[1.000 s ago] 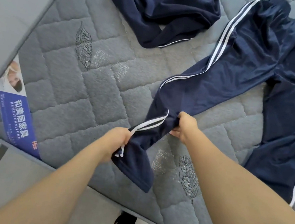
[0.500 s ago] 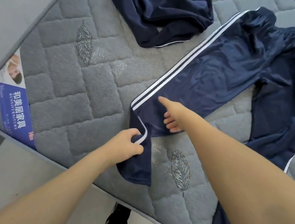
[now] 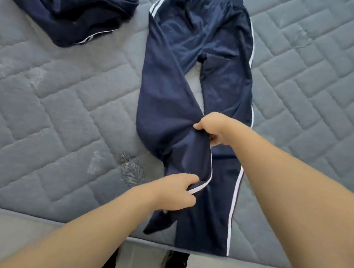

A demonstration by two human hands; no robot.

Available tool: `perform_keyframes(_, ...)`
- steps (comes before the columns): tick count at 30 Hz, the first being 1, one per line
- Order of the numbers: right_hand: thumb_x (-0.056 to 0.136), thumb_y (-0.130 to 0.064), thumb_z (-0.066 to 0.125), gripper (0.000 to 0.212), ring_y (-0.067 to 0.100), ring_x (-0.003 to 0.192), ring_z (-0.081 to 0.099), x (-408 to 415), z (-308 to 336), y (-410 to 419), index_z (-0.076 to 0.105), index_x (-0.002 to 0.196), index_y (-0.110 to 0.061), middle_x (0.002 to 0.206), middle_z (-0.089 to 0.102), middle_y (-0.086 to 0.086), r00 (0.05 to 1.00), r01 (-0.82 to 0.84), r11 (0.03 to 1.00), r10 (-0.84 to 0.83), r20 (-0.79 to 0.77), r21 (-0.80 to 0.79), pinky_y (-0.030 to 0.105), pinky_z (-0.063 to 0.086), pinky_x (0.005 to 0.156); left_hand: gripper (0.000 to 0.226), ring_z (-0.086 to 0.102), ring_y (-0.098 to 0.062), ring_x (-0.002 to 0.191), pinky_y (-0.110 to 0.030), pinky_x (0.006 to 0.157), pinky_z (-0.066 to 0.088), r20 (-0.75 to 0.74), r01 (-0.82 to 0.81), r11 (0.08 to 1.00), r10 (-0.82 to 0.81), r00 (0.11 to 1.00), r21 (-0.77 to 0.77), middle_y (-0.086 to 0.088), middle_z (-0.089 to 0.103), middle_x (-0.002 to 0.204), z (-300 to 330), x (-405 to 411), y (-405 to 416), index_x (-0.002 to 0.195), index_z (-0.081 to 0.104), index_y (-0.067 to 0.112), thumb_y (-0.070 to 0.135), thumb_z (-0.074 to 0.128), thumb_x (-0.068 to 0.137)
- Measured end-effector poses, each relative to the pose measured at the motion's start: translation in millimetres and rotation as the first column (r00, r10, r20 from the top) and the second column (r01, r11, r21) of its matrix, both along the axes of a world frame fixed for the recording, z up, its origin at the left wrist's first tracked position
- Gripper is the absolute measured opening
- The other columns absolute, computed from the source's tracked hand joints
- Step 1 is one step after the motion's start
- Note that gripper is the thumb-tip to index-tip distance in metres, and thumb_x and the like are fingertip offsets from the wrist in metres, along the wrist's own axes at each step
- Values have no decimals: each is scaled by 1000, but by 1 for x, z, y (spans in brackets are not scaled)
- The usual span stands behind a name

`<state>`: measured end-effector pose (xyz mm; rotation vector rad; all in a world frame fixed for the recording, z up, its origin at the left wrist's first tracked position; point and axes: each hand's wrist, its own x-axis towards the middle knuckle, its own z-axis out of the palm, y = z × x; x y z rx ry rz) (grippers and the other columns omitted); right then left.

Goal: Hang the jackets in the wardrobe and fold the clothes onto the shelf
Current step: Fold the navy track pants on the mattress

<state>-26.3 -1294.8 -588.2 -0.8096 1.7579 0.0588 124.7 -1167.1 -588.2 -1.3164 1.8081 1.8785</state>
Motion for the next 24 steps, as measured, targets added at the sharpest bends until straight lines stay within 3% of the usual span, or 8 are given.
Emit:
perform_keyframes(5, 98, -15, 57, 6, 16, 51, 61, -127, -33, 77, 58, 100, -9, 80, 62, 6, 965, 260, 965, -260, -18, 31, 23, 47, 42, 8, 61, -21, 46, -29, 53, 53, 203, 212, 948, -262, 944, 238, -10, 64, 90, -12, -124, 51, 94, 47, 13, 15, 43, 88)
perform_keyframes(8, 98, -15, 57, 11, 21, 59, 60, -159, -68, 128, 59, 105, -6, 81, 61, 9, 968, 238, 956, -247, 32, 172, 26, 49, 53, 22, 55, -24, 46, -25, 48, 47, 301, 422, 797, -568, 766, 432, -9, 59, 77, -20, -159, 68, 80, 52, 9, 28, 57, 88)
perform_keyframes(10, 94, -15, 62, 11, 25, 70, 57, -164, -89, 157, 60, 100, -6, 83, 59, 11, 981, 170, 963, -185, 56, 207, 30, 48, 65, 29, 56, -27, 54, -26, 50, 48, 395, 387, 779, -597, 699, 493, -12, 58, 77, -28, -162, 64, 76, 49, 11, 35, 57, 89)
perform_keyframes(13, 91, -9, 57, 14, 26, 76, 52, -162, -106, 178, 53, 78, -11, 76, 52, 8, 999, 38, 994, -37, -17, 106, 31, 41, 67, 26, 63, -31, 71, -28, 63, 54, 582, 311, 907, -421, 696, 285, -18, 68, 105, -40, -144, 35, 93, 58, 8, 30, 45, 91)
perform_keyframes(15, 92, -10, 53, 7, 26, 86, 54, -162, -106, 176, 56, 86, -9, 88, 57, 9, 998, -54, 993, 58, -33, 103, 31, 46, 77, 30, 65, -32, 92, -29, 73, 53, 669, 319, 947, -257, 697, 32, -18, 62, 125, -52, -127, 6, 107, 61, 5, 21, 40, 95)
perform_keyframes(18, 100, -13, 50, 23, 26, 91, 62, -166, -96, 169, 58, 119, -3, 106, 65, 12, 904, 144, 914, -277, 324, 378, 41, 52, 90, 19, 60, -31, 75, -30, 61, 45, 629, -32, 995, 83, 773, -92, -17, 61, 100, -67, -105, -30, 100, 57, 2, 14, 44, 94)
perform_keyframes(21, 103, -8, 42, 30, 24, 92, 68, -168, -88, 169, 54, 130, 0, 111, 68, 13, 748, 169, 835, -454, 484, 524, 39, 55, 77, 25, 43, -22, 55, -29, 58, 43, 636, -573, 816, 408, 656, 68, -13, 53, 84, -82, -94, -28, 100, 50, 8, 29, 54, 90)
perform_keyframes(24, 103, -1, 39, 30, 21, 79, 70, -161, -93, 180, 52, 130, 2, 97, 69, 11, 780, 219, 825, -469, 414, 521, 40, 58, 74, 51, 55, -30, 81, -34, 66, 50, 618, -724, 688, 590, 519, -49, -12, 50, 106, -105, -102, -10, 121, 41, 9, 33, 67, 85)
